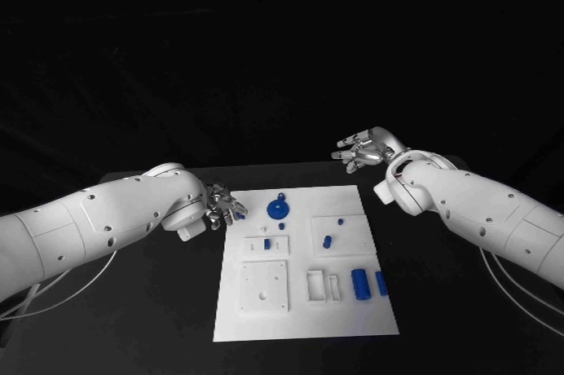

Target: Assemble the parts on the task board

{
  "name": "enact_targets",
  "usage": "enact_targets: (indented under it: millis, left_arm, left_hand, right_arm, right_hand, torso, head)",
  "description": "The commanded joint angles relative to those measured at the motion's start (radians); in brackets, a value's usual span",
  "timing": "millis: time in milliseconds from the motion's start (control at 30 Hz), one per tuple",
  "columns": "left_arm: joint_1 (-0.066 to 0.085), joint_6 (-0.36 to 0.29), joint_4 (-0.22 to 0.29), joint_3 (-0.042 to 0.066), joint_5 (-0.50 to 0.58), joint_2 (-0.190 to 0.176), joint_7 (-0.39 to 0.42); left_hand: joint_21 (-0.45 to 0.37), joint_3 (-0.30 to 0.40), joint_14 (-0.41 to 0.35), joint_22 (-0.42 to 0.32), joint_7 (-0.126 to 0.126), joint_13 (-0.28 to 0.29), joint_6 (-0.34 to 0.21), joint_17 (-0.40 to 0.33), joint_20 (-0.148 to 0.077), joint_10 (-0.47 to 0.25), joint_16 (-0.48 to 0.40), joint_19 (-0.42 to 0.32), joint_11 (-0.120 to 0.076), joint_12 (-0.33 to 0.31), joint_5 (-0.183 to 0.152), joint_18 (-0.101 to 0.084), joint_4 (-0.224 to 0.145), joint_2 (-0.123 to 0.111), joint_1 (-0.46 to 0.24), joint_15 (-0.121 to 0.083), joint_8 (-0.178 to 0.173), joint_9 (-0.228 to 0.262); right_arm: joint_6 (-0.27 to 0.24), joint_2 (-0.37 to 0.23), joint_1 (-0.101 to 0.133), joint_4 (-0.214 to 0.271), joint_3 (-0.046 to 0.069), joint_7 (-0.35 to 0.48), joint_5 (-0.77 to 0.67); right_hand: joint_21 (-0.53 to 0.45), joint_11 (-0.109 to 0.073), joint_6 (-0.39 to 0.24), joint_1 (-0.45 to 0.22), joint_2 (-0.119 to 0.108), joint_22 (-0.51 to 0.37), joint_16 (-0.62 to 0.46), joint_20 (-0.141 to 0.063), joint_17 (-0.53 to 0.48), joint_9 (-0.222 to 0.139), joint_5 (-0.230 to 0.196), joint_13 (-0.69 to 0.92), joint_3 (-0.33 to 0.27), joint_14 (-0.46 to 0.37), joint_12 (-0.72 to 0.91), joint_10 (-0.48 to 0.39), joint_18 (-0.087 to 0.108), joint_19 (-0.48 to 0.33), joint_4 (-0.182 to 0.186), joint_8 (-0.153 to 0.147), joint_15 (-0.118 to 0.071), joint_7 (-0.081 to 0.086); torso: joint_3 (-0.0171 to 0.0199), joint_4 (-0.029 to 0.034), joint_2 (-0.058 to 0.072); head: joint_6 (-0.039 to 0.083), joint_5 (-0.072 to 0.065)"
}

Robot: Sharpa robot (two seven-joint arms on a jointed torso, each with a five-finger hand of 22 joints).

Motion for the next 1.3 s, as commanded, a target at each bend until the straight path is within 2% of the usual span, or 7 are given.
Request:
enact_targets:
  millis: [33,133,267,467,667,933,1300]
  left_arm:
    - [0.001,-0.053,0.051,-0.011,-0.002,-0.020,-0.040]
    - [0.000,-0.057,0.083,-0.026,-0.013,-0.034,-0.044]
    - [-0.001,-0.066,0.119,-0.053,-0.034,-0.043,-0.050]
    - [-0.007,-0.050,0.146,-0.071,-0.062,-0.037,-0.059]
    - [-0.018,-0.028,0.154,-0.075,-0.084,-0.027,-0.062]
    - [-0.036,-0.034,0.138,-0.075,-0.091,-0.005,-0.054]
    - [-0.042,-0.037,0.110,-0.075,-0.107,0.023,-0.046]
  left_hand:
    - [0.006,0.063,0.009,0.019,-0.032,-0.002,0.038,0.000,-0.002,0.045,0.003,0.006,-0.008,0.007,0.001,0.007,-0.058,0.000,0.010,0.001,0.007,0.138]
    - [0.006,0.064,0.009,0.019,-0.032,-0.003,0.038,0.000,-0.002,0.046,0.003,0.006,-0.008,0.008,0.000,0.007,-0.058,0.001,0.010,0.001,0.007,0.139]
    - [0.007,0.064,0.011,0.019,-0.032,-0.004,0.038,0.003,-0.002,0.046,0.003,0.006,-0.008,0.009,0.001,0.007,-0.058,0.002,0.010,0.002,0.007,0.141]
    - [0.008,0.065,0.014,0.019,-0.033,-0.005,0.039,0.006,-0.002,0.046,0.004,0.008,-0.008,0.013,0.002,0.008,-0.058,0.001,0.010,0.001,0.008,0.143]
    - [0.008,0.066,0.013,0.019,-0.032,-0.006,0.038,0.006,-0.002,0.046,0.003,0.008,-0.008,0.014,0.002,0.008,-0.059,0.001,0.010,0.001,0.007,0.143]
    - [0.009,0.067,0.015,0.019,-0.033,-0.009,0.039,0.010,-0.002,0.046,0.003,0.008,-0.008,0.017,0.007,0.009,-0.060,0.001,0.007,0.001,0.008,0.147]
    - [0.010,0.068,0.015,0.019,-0.033,-0.011,0.039,0.011,-0.002,0.046,0.002,0.009,-0.008,0.018,0.007,0.009,-0.062,0.001,0.007,0.001,0.008,0.149]
  right_arm:
    - [0.015,0.002,-0.001,-0.007,0.000,0.028,0.014]
    - [0.017,0.002,-0.002,-0.010,0.000,0.032,0.017]
    - [0.017,0.004,-0.003,-0.012,0.000,0.035,0.019]
    - [0.019,0.009,-0.004,-0.013,0.000,0.040,0.020]
    - [0.018,0.013,-0.004,-0.014,0.000,0.042,0.020]
    - [0.013,0.016,-0.004,-0.010,0.000,0.044,0.008]
    - [0.014,0.019,-0.004,-0.009,0.000,0.043,0.006]
  right_hand:
    - [-0.024,0.009,-0.003,-0.015,0.004,-0.050,-0.068,0.012,-0.088,0.001,-0.002,-0.115,0.013,0.021,-0.159,0.076,-0.006,-0.009,-0.011,0.003,0.011,0.004]
    - [-0.028,0.020,-0.012,-0.021,0.008,-0.073,-0.092,0.021,-0.116,0.000,0.001,-0.124,0.017,-0.005,-0.208,0.061,-0.010,-0.040,-0.010,0.003,0.023,0.009]
    - [-0.026,0.029,-0.012,-0.038,0.008,-0.120,-0.125,0.034,-0.187,0.000,0.004,-0.126,0.039,-0.003,-0.350,0.096,-0.004,-0.059,-0.016,0.002,0.034,0.012]
    - [-0.029,0.044,-0.012,-0.059,0.003,-0.127,-0.168,0.048,-0.236,0.000,0.004,-0.127,0.070,-0.002,-0.443,0.094,0.001,-0.084,-0.022,0.002,0.045,0.017]
    - [-0.029,0.046,-0.013,-0.061,0.002,-0.127,-0.172,0.051,-0.244,0.000,0.005,-0.127,0.073,-0.004,-0.443,0.088,0.003,-0.090,-0.023,0.002,0.048,0.018]
    - [-0.029,0.047,-0.011,-0.062,0.001,-0.127,-0.172,0.052,-0.251,0.000,0.014,-0.127,0.077,-0.005,-0.443,0.084,0.003,-0.092,-0.023,0.002,0.049,0.018]
    - [-0.029,0.047,-0.012,-0.064,-0.001,-0.127,-0.172,0.053,-0.257,0.000,0.021,-0.128,0.084,-0.005,-0.443,0.083,0.004,-0.094,-0.023,0.002,0.049,0.018]
  torso:
    - [-0.0029,0.0028,-0.004]
    - [-0.0051,0.0046,-0.005]
    - [-0.0041,0.0062,-0.005]
    - [-0.0020,0.0005,-0.003]
    - [-0.0002,0.0008,-0.002]
    - [-0.0007,0.0007,-0.002]
    - [-0.0006,0.0023,-0.003]
  head:
    - [-0.008,0.005]
    - [-0.013,0.006]
    - [-0.015,0.003]
    - [-0.021,0.008]
    - [-0.024,0.003]
    - [-0.026,-0.002]
    - [-0.026,-0.007]
